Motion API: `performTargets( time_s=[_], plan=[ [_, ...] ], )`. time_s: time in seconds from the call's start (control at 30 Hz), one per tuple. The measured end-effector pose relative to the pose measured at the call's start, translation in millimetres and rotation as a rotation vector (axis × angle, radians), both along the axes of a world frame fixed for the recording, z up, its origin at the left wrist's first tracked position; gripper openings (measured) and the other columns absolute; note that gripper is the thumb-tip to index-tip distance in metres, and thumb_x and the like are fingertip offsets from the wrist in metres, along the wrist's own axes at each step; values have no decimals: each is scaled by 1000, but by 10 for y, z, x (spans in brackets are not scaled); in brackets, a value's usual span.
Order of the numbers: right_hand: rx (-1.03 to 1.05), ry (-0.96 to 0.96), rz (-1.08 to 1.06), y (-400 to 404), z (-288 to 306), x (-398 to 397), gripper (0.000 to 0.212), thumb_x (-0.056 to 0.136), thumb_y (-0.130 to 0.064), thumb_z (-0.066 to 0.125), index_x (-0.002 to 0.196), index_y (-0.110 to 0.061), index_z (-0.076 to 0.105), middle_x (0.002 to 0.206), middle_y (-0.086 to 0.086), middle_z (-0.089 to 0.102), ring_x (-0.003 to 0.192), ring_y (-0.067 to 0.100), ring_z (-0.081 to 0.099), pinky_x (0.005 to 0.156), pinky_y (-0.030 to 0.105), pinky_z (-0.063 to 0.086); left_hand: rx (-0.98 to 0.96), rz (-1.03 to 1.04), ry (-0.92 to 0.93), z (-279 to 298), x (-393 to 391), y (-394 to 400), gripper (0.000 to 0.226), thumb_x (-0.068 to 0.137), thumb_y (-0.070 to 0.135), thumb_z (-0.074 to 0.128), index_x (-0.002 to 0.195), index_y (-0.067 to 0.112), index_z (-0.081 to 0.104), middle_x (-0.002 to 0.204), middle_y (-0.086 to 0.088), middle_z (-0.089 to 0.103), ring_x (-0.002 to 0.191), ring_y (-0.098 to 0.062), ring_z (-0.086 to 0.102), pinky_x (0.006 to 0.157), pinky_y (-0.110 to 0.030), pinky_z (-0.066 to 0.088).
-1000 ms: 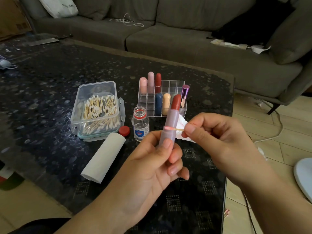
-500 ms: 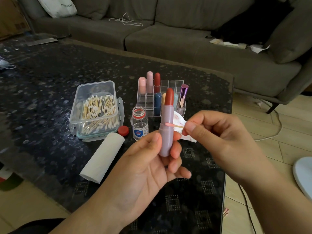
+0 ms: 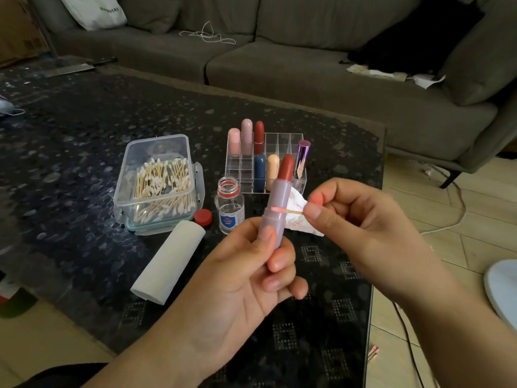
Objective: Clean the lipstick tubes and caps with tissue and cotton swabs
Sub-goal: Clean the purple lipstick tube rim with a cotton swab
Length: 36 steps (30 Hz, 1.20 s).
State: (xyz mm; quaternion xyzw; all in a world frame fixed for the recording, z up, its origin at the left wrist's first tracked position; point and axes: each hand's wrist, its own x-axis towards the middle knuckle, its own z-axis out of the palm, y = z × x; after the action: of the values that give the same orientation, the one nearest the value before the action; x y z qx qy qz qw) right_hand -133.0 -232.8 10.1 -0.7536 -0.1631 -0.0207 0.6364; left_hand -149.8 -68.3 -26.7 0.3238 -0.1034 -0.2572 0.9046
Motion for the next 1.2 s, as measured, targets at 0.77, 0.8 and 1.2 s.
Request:
performTargets(
  time_s=[0.77,0.8,1.2],
  plan=[
    [-29,-21,27,-8,-39,27,10,79,-28,62,73,-22,67,56,-10,52,55,-1,44,55,10,37,-73,-87,48,-5,11,41,16,88,22,63,93,8,58,66,-3,47,55,-13,43,64,-33,50],
    [-25,-14,18,-19,-34,28,10,79,-27,63,72,-20,67,56,-10,52,55,0,43,54,10,36,-99,-103,55,-12,18,49,17,89,23,62,96,7,58,67,-3,48,56,-13,44,65,-34,50],
    [-23,-43,-6,-3,-37,10,15,79,-25,62,70,-13,64,52,-7,47,50,0,38,49,8,32,-107,-109,51,-51,30,70,22,88,30,63,97,9,64,68,-4,47,57,-14,43,65,-35,50]
  ],
)
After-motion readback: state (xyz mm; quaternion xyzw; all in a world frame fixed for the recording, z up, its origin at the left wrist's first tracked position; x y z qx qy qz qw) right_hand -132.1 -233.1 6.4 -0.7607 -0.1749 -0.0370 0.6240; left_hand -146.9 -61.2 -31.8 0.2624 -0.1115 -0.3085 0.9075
